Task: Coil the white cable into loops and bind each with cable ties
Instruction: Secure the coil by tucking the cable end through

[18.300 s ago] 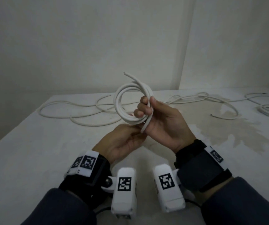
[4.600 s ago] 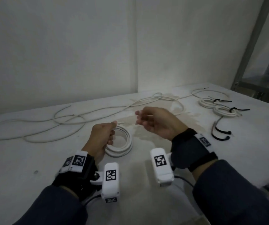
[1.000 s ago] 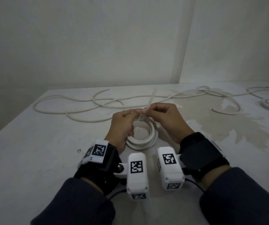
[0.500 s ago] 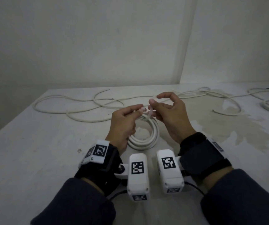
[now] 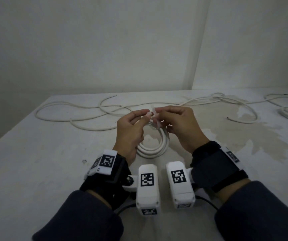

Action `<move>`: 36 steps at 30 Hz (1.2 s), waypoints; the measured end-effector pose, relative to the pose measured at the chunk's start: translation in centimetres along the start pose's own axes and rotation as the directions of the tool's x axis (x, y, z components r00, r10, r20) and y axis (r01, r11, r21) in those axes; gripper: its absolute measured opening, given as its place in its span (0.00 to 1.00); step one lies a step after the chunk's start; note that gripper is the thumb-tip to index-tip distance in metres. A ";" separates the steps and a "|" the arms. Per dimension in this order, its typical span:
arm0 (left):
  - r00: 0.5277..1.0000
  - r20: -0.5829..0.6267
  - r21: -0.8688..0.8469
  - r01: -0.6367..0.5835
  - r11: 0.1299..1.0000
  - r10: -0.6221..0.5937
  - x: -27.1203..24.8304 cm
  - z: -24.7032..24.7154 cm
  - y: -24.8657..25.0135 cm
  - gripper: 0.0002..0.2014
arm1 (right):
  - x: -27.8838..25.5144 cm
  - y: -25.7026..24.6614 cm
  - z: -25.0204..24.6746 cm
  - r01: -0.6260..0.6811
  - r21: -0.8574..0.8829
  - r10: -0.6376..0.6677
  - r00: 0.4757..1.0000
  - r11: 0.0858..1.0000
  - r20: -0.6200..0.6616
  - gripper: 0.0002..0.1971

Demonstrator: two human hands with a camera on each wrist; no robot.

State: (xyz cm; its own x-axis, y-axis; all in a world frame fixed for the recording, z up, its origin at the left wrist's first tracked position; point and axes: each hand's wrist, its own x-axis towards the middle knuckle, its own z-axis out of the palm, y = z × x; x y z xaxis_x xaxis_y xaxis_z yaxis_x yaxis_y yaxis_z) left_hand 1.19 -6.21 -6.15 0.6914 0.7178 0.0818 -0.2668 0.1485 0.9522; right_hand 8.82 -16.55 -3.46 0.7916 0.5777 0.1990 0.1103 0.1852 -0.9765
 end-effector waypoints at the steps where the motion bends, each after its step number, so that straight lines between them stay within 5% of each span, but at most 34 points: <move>1: 1.000 0.005 0.003 -0.005 1.000 0.005 0.0 0.1 0.0 0.06 | 0.0 0.0 0.1 -0.006 -0.001 0.006 1.000 1.000 -0.012 0.08; 36: 0.996 0.024 0.062 -0.092 0.994 0.091 0.1 0.0 -0.2 0.05 | 0.1 0.6 -0.2 0.026 -0.109 -0.029 0.999 0.994 -0.021 0.09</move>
State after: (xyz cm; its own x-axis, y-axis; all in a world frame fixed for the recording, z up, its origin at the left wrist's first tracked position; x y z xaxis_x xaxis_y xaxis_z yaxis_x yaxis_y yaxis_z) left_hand 1.35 -6.15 -6.37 0.6804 0.7117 0.1749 -0.2868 0.0390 0.9572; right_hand 9.10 -16.56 -4.08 0.8009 0.5549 0.2253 0.1961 0.1124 -0.9741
